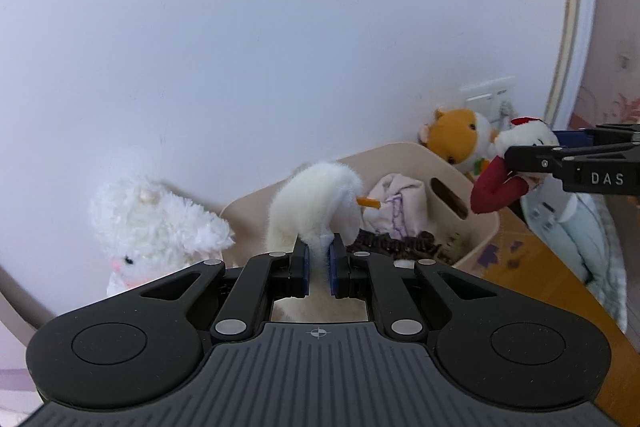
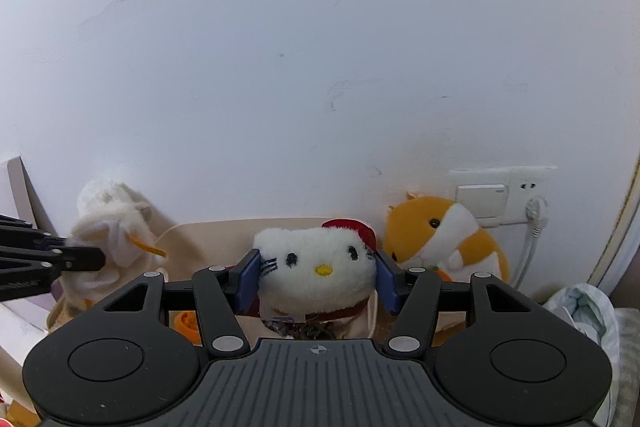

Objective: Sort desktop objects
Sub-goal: 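Carry the white plush with the left tool while the right tool carries Hello Kitty to the basket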

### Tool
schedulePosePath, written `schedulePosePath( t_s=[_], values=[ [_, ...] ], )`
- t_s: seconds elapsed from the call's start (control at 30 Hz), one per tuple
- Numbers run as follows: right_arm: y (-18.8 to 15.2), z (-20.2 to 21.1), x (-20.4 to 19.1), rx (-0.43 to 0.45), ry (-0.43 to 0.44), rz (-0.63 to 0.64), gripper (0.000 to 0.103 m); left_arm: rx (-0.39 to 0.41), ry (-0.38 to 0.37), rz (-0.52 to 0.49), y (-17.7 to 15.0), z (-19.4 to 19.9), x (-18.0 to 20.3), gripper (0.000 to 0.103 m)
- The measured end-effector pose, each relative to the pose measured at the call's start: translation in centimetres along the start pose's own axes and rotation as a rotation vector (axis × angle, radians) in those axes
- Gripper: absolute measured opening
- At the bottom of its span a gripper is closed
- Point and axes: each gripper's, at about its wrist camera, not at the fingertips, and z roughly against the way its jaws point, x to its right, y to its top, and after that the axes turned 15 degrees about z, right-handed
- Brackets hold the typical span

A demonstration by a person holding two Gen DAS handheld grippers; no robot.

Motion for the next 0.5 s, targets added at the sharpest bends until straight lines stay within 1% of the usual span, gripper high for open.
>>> schedulePosePath(
  t_s=[0.2, 0.4, 0.43, 0.5],
  values=[
    [0.6, -3.6, -1.1, -0.038, 0.008, 0.048, 0.055, -0.031, 0.068, 0.082, 0.2, -3.9, 0.0, 0.009],
    [0.4, -6.9, -2.8, -0.091, 0.012, 0.126, 0.056, -0.098, 0.122, 0.114, -0.3, -7.3, -0.3, 0.009],
    [0.2, -7.3, -3.2, -0.097, 0.009, 0.146, 0.056, -0.113, 0.121, 0.119, -0.5, -7.7, -0.4, 0.009],
    [-0.2, -8.1, -3.6, -0.121, 0.006, 0.172, 0.056, -0.128, 0.093, 0.125, -1.0, -8.2, -0.5, 0.009]
  ],
)
